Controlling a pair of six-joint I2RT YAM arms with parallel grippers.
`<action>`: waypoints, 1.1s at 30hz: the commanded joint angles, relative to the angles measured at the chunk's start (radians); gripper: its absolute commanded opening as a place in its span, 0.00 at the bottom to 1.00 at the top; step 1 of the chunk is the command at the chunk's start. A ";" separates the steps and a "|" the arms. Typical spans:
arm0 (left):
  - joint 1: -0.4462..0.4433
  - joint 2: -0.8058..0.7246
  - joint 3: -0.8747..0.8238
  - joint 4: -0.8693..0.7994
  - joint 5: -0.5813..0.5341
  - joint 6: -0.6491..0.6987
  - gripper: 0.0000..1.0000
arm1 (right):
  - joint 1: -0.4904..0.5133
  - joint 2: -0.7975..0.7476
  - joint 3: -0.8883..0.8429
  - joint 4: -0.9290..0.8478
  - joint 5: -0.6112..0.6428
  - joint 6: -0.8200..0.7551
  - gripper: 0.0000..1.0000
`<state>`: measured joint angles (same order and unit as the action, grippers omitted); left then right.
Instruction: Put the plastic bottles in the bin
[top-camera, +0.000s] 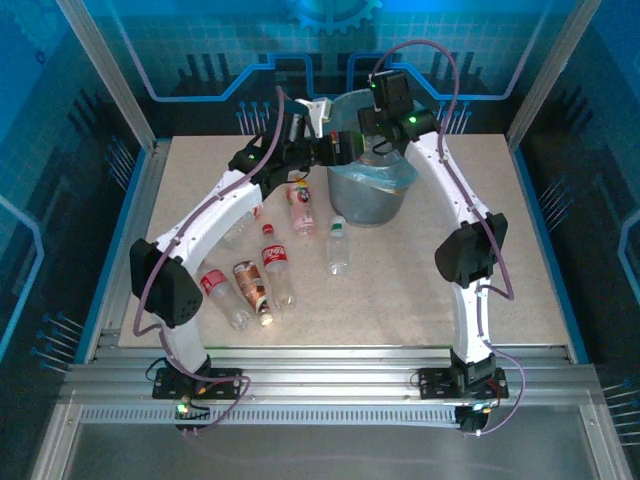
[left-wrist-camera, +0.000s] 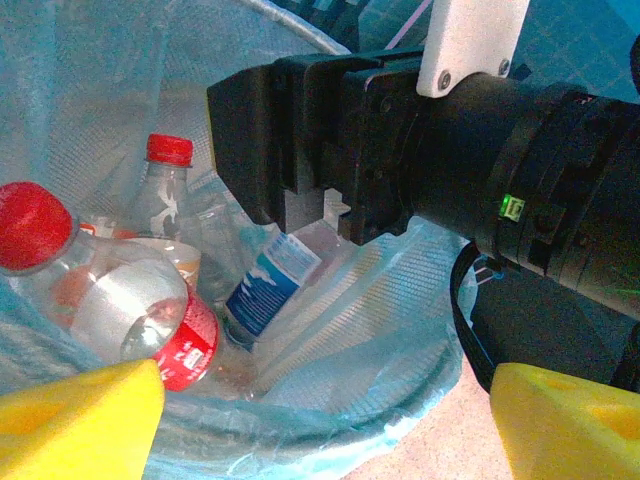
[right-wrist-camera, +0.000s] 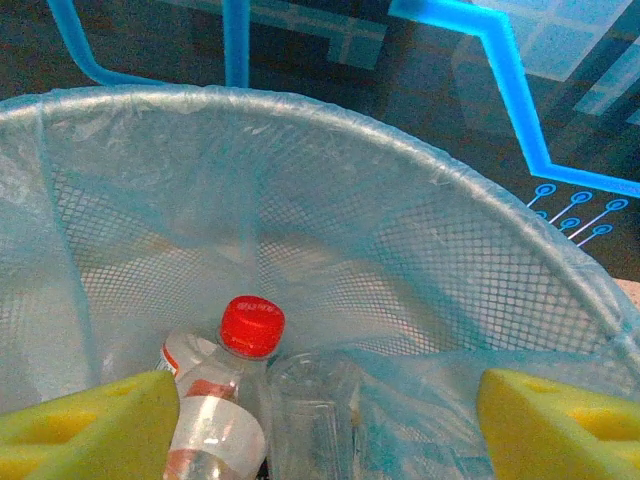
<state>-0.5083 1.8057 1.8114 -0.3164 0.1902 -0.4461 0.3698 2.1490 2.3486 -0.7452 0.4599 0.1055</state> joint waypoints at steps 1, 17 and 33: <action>-0.009 -0.015 0.021 -0.024 0.021 -0.010 0.86 | -0.006 -0.064 -0.010 -0.018 -0.005 0.015 0.79; -0.009 -0.243 -0.189 -0.079 -0.088 0.041 0.86 | 0.077 -0.353 -0.153 -0.058 -0.104 0.090 0.76; 0.006 -0.724 -0.705 -0.239 -0.355 0.018 0.87 | 0.448 -0.399 -0.418 0.049 -0.225 0.094 0.78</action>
<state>-0.5110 1.1625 1.1545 -0.4843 -0.0723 -0.4194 0.7933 1.6939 1.9308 -0.7078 0.2733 0.1806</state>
